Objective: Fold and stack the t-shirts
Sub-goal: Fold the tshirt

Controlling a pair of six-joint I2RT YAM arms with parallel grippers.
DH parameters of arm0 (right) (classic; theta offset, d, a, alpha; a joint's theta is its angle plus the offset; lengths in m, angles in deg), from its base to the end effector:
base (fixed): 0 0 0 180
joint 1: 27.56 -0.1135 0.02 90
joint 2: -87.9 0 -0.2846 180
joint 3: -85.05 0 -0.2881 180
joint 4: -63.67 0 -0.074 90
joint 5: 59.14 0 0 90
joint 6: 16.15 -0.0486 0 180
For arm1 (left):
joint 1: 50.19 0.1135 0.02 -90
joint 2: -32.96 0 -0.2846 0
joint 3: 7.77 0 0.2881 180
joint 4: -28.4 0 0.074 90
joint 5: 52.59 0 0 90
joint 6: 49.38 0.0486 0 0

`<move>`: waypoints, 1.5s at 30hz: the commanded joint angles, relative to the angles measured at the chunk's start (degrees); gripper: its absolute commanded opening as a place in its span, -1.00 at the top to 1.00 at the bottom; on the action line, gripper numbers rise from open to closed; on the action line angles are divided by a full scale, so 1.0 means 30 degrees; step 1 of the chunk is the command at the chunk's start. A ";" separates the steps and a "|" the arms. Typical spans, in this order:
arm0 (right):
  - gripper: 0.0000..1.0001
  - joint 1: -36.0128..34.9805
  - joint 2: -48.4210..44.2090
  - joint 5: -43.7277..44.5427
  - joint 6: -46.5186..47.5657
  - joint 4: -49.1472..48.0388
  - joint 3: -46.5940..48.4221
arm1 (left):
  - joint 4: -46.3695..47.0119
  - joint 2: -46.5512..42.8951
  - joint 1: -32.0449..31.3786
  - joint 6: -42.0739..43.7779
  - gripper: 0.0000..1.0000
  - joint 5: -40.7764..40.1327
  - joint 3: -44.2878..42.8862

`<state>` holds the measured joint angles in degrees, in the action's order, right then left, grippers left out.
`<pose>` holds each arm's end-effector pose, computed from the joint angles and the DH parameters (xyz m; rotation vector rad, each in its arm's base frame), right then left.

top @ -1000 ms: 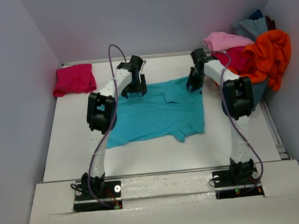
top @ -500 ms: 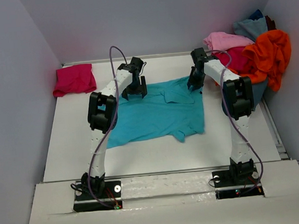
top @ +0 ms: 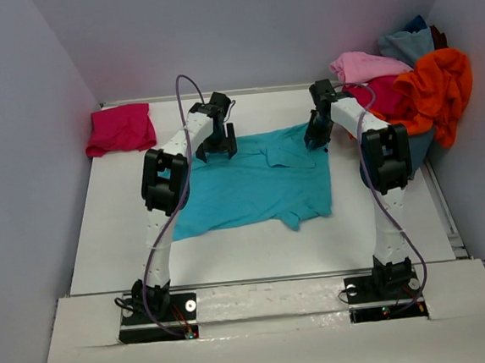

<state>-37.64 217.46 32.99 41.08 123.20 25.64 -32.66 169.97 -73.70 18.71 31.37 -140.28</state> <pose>0.5229 0.0911 0.1740 0.5555 2.7191 0.1444 0.5211 -0.2211 0.1736 0.0069 2.7068 -0.0946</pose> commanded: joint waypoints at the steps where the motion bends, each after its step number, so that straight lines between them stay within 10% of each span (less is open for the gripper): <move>1: 0.32 0.0140 -0.0149 0.0549 0.0085 -0.0249 -0.0273 | -0.0354 -0.0260 0.0043 0.0214 -0.84 0.0022 -0.0502; 27: 0.85 0.0140 0.0349 0.0373 -0.0032 0.0014 0.0604 | -0.0296 -0.0231 0.0043 0.0185 -0.84 -0.0065 -0.0444; 45: 0.86 0.0140 -0.0090 0.1340 0.0231 0.0922 0.1689 | -0.0178 -0.0289 0.0219 -0.0050 -0.84 0.0110 -0.0033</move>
<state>-37.64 218.49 34.41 41.08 124.77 28.00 -32.66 169.97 -73.33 18.97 31.41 -140.28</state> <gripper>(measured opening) 0.072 0.920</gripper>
